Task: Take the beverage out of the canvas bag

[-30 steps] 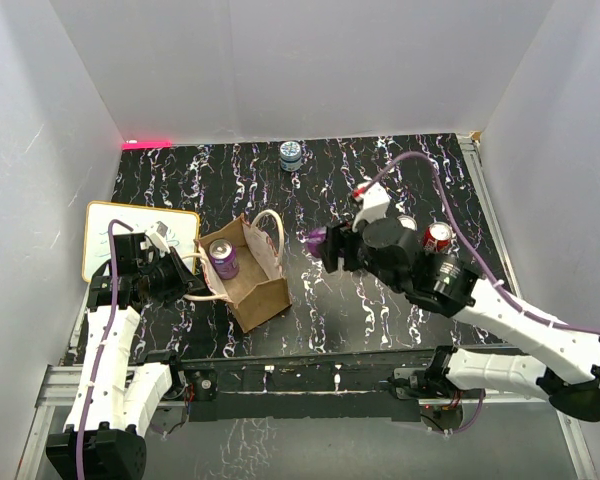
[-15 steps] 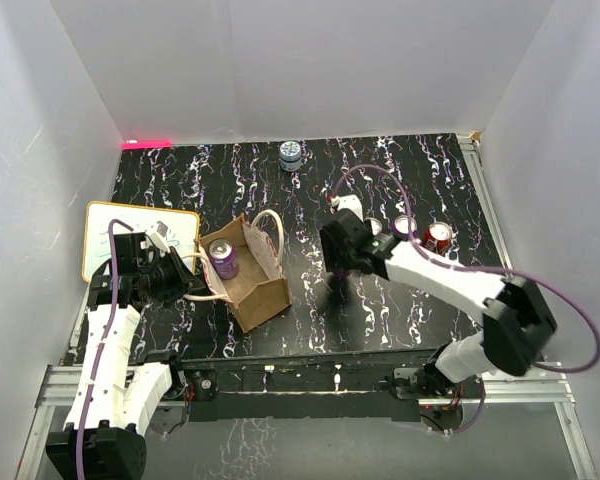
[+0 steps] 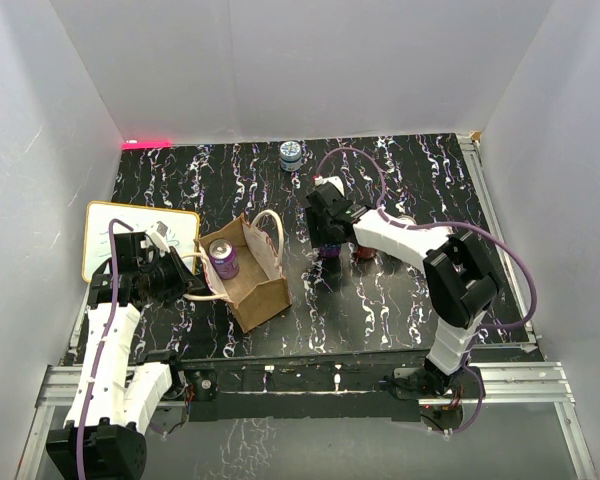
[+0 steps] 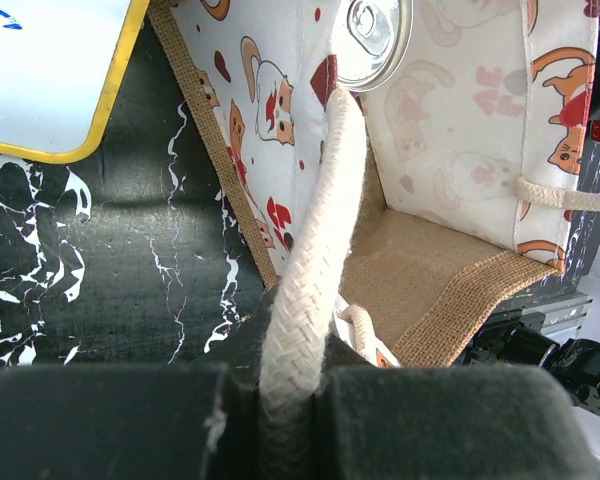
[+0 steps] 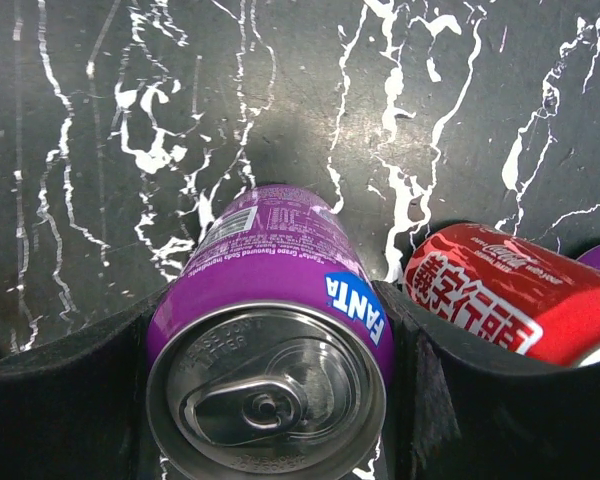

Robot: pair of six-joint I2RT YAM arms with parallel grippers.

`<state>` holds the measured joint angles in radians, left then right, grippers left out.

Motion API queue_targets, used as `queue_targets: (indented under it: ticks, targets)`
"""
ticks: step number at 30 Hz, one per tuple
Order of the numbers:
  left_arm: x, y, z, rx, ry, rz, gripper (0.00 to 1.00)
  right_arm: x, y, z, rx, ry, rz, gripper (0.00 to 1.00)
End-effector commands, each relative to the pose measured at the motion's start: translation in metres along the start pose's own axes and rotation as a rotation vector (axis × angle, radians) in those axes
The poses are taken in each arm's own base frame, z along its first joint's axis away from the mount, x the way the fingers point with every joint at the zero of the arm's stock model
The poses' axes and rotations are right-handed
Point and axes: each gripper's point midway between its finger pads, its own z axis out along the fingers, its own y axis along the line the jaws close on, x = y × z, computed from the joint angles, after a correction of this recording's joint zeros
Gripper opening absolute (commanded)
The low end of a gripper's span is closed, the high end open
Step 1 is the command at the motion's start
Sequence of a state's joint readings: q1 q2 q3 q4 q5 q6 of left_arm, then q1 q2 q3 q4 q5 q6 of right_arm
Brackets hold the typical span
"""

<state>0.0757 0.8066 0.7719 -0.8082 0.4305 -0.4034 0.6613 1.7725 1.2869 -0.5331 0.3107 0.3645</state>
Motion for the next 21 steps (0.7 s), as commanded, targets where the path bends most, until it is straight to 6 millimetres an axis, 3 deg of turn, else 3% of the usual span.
queue_targets:
  ticks: [1,9,15,21]
  targets:
    - [0.002,0.0,0.0,0.007,0.013,-0.008,0.0,-0.047,0.005,-0.001,-0.038,-0.122,0.049,0.08]
    - [0.002,0.0,0.001,0.006,0.019,-0.01,0.0,-0.04,-0.004,0.004,0.004,-0.094,0.05,0.17]
    - [0.002,0.001,0.002,0.005,0.022,-0.014,0.0,-0.029,-0.005,0.004,0.0,-0.074,0.058,0.39]
    - [0.002,0.0,0.002,0.005,0.022,-0.014,0.0,-0.034,-0.006,-0.005,-0.01,-0.095,0.057,0.67]
